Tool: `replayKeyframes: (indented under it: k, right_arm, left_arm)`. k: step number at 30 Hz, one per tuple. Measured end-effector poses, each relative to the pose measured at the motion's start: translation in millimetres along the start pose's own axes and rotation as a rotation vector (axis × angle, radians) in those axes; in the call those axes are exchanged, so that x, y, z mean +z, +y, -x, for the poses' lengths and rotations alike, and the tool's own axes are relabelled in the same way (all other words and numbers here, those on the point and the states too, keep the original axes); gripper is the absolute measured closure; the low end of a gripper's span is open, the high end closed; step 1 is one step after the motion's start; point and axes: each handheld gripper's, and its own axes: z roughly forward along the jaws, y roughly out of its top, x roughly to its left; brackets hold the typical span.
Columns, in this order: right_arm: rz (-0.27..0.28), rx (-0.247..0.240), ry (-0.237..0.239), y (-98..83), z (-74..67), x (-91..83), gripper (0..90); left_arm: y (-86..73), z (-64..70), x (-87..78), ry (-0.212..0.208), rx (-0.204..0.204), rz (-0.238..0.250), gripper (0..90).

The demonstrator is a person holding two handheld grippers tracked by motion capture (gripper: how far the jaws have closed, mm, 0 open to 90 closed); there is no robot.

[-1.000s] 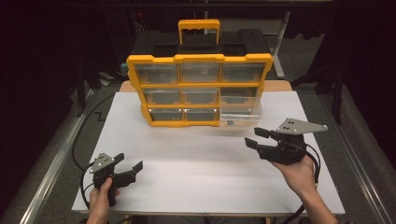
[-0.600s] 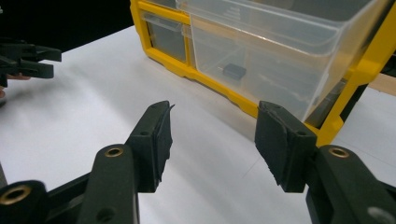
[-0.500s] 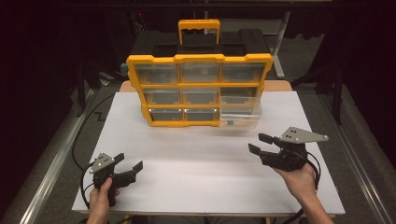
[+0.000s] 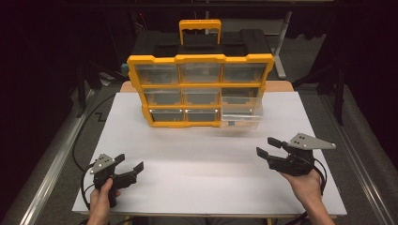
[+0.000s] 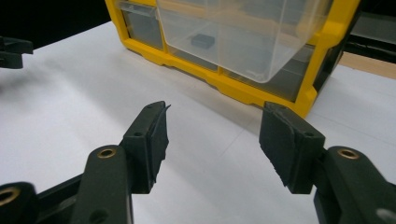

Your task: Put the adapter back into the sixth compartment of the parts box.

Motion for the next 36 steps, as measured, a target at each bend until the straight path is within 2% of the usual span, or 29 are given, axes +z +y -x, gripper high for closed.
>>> replayKeyframes:
  k: [13,26,31,36]
  right_arm:
    - [0.013,0.024,-0.045,-21.8,12.7,-2.0,39.0]
    - [0.036,0.079,-0.094,-60.3,24.6,-7.7,35.9]
    - [0.064,0.117,-0.113,-74.8,29.7,-10.5,33.4]
    - [0.119,0.137,-0.149,-94.2,30.3,-19.2,31.7]
  left_arm:
    - [0.0,0.2,-0.1,0.001,0.0,0.004,15.3]
    - [0.2,0.6,-0.9,0.001,0.001,0.011,15.4]
    - [-0.9,1.3,-2.6,0.0,0.001,0.013,15.3]
    - [-1.3,0.7,-4.4,0.004,-0.005,0.018,15.4]
